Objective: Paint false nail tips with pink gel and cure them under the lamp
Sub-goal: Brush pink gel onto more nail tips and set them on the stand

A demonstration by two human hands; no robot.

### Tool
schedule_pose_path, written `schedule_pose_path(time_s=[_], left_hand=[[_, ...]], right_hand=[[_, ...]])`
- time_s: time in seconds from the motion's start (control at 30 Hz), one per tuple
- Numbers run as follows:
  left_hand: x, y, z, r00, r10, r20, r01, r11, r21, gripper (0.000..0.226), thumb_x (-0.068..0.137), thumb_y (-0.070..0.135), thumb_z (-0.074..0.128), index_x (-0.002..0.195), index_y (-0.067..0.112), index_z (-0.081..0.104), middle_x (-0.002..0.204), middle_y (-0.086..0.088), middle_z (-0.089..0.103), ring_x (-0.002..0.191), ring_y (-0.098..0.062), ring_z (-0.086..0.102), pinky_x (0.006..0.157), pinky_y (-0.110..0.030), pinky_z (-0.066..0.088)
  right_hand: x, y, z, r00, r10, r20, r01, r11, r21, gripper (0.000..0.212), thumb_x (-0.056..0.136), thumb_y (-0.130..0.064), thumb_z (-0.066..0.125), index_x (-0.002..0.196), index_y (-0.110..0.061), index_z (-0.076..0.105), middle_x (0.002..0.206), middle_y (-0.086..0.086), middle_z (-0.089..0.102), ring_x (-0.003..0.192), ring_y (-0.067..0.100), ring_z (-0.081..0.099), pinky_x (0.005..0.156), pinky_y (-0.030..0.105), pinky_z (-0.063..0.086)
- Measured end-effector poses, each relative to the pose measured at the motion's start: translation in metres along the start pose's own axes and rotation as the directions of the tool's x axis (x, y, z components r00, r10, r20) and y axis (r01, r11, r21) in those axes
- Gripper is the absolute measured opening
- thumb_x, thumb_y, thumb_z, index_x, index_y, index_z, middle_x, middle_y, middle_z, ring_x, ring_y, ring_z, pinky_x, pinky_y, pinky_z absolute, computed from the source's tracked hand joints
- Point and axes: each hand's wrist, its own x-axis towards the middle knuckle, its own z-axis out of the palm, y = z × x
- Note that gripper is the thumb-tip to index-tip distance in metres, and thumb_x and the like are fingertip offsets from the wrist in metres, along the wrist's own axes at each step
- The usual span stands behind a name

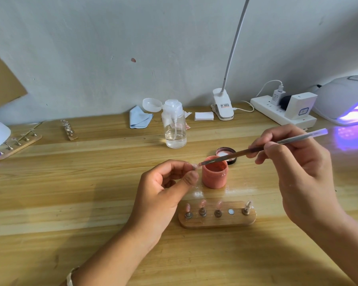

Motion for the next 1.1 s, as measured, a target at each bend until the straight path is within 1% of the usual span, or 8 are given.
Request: schedule_pose_path(time_s=[0.1, 0.27, 0.4, 0.6, 0.8, 0.87, 1.0, 1.1], left_hand=[[0.0005, 0.0005, 0.0004, 1.0, 0.014, 0.001, -0.014, 1.0, 0.004, 0.018, 0.069, 0.029, 0.079, 0.083, 0.019, 0.077, 0.082, 0.005, 0.074, 0.08, -0.004, 0.063, 0.07, -0.012, 0.05], [-0.0005, 0.0008, 0.0, 1.0, -0.008, 0.002, 0.008, 1.0, -0.026, 0.013, 0.07, 0.025, 0.079, 0.083, 0.021, 0.078, 0.084, 0.002, 0.074, 0.08, -0.005, 0.064, 0.06, -0.011, 0.051], [0.0001, 0.0017, 0.0003, 1.0, 0.005, -0.004, -0.005, 1.0, -0.007, 0.019, 0.068, 0.028, 0.079, 0.084, 0.018, 0.078, 0.091, -0.001, 0.077, 0.085, -0.006, 0.067, 0.073, -0.012, 0.05], [-0.0011, 0.0013, 0.0001, 1.0, -0.012, -0.006, 0.012, 1.0, -0.021, 0.014, 0.07, 0.025, 0.078, 0.082, 0.019, 0.077, 0.089, -0.002, 0.076, 0.083, -0.006, 0.065, 0.061, -0.011, 0.052], [-0.0012, 0.0005, -0.0003, 1.0, -0.022, 0.012, 0.022, 1.0, -0.018, 0.01, 0.072, 0.022, 0.078, 0.081, 0.018, 0.077, 0.086, -0.002, 0.074, 0.079, -0.005, 0.064, 0.055, -0.01, 0.051], [-0.0008, 0.0002, -0.0004, 1.0, -0.011, 0.007, 0.011, 1.0, -0.016, 0.012, 0.071, 0.023, 0.078, 0.082, 0.018, 0.077, 0.084, 0.0, 0.074, 0.078, -0.004, 0.063, 0.058, -0.011, 0.051], [0.0001, 0.0011, -0.0002, 1.0, 0.031, 0.007, -0.031, 1.0, -0.007, 0.017, 0.069, 0.029, 0.079, 0.083, 0.02, 0.078, 0.089, 0.0, 0.076, 0.084, -0.006, 0.066, 0.076, -0.012, 0.049], [0.0001, 0.0013, 0.0002, 0.999, 0.032, -0.001, -0.032, 0.999, -0.002, 0.019, 0.068, 0.031, 0.078, 0.084, 0.021, 0.077, 0.086, 0.002, 0.076, 0.082, -0.005, 0.066, 0.076, -0.012, 0.049]], right_hand=[[-0.0004, 0.0004, -0.0001, 0.999, -0.022, 0.034, 0.021, 0.999, 0.025, 0.014, 0.09, -0.018, 0.055, 0.085, -0.026, 0.065, 0.079, -0.008, 0.069, 0.075, 0.013, 0.064, 0.069, 0.021, 0.049], [-0.0015, 0.0018, 0.0006, 0.997, -0.012, 0.073, 0.009, 0.999, 0.032, 0.008, 0.09, -0.014, 0.054, 0.089, -0.014, 0.062, 0.08, -0.01, 0.07, 0.076, 0.007, 0.065, 0.071, 0.016, 0.049], [0.0001, 0.0007, -0.0001, 1.0, -0.007, 0.023, 0.007, 1.0, 0.016, 0.008, 0.085, -0.013, 0.053, 0.084, -0.013, 0.061, 0.074, -0.011, 0.069, 0.071, 0.003, 0.064, 0.069, 0.014, 0.049], [0.001, 0.0001, -0.0014, 1.0, -0.012, -0.026, 0.011, 1.0, -0.013, 0.016, 0.085, -0.02, 0.055, 0.079, -0.03, 0.065, 0.074, -0.009, 0.069, 0.073, 0.012, 0.065, 0.067, 0.021, 0.049], [-0.0016, 0.002, 0.0, 0.999, -0.012, 0.053, 0.011, 1.0, 0.022, 0.01, 0.092, -0.017, 0.055, 0.088, -0.019, 0.064, 0.08, -0.007, 0.069, 0.075, 0.017, 0.063, 0.068, 0.021, 0.049], [-0.0023, 0.0019, 0.0008, 0.997, -0.006, 0.072, 0.004, 1.0, 0.028, 0.008, 0.092, -0.016, 0.055, 0.089, -0.014, 0.063, 0.079, -0.008, 0.07, 0.076, 0.01, 0.065, 0.069, 0.018, 0.049], [-0.0006, 0.0005, 0.0007, 1.0, 0.001, 0.021, -0.001, 1.0, 0.016, 0.009, 0.085, -0.016, 0.054, 0.085, -0.01, 0.061, 0.073, -0.009, 0.069, 0.07, 0.004, 0.064, 0.067, 0.015, 0.048], [0.0014, -0.0009, -0.0017, 0.999, 0.009, -0.048, -0.009, 1.0, -0.002, 0.009, 0.082, -0.021, 0.055, 0.081, -0.015, 0.061, 0.07, -0.009, 0.068, 0.068, 0.007, 0.063, 0.065, 0.019, 0.048]])
